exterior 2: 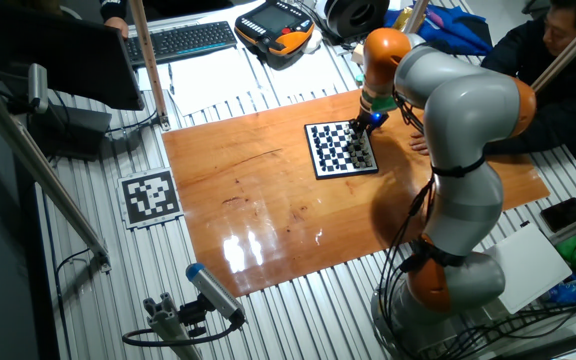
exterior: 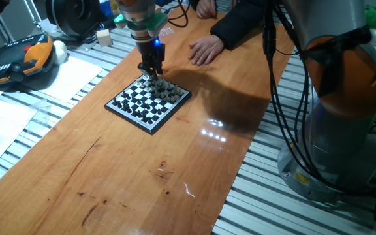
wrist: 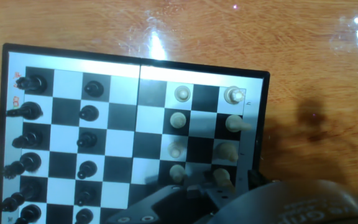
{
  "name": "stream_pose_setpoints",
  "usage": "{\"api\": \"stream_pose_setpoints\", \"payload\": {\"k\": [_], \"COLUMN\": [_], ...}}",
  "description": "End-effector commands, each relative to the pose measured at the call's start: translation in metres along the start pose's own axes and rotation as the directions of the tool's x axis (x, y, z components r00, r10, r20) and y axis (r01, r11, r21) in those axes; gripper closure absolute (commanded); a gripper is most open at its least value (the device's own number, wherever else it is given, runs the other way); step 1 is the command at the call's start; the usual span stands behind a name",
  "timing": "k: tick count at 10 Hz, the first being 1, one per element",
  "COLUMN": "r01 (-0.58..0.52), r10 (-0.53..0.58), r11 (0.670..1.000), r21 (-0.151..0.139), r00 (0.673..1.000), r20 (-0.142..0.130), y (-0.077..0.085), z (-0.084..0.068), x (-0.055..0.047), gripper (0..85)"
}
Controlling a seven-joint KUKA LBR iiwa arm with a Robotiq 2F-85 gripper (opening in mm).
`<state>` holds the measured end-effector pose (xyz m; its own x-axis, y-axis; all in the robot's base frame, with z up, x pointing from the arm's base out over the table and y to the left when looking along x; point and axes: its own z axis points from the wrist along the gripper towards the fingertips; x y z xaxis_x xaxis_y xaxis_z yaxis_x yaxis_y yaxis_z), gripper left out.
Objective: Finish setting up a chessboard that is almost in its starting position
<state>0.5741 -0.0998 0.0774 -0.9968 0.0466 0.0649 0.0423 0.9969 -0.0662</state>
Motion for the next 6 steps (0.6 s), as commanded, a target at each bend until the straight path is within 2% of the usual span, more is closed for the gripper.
{"api": "stream_pose_setpoints", "payload": {"k": [1, 3, 4, 5, 6], "r01": [-0.005, -0.009, -0.003, 0.007, 0.011], "r10": [0.005, 0.009, 0.003, -0.007, -0.011], "r11": [1.0, 1.0, 1.0, 1.0, 0.999], "r21": [0.0, 0.0, -0.008, -0.017, -0.048], "r00": [1.0, 1.0, 1.0, 1.0, 1.0], "r20": [-0.007, -0.011, -0.01, -0.004, -0.005], "y": [0.002, 0.008, 0.009, 0.009, 0.008], "z": [-0.007, -0.027, -0.033, -0.037, -0.04], "x": [0.0, 0.004, 0.005, 0.007, 0.009], "gripper": [51.0, 51.0, 68.0, 68.0, 85.0]}}
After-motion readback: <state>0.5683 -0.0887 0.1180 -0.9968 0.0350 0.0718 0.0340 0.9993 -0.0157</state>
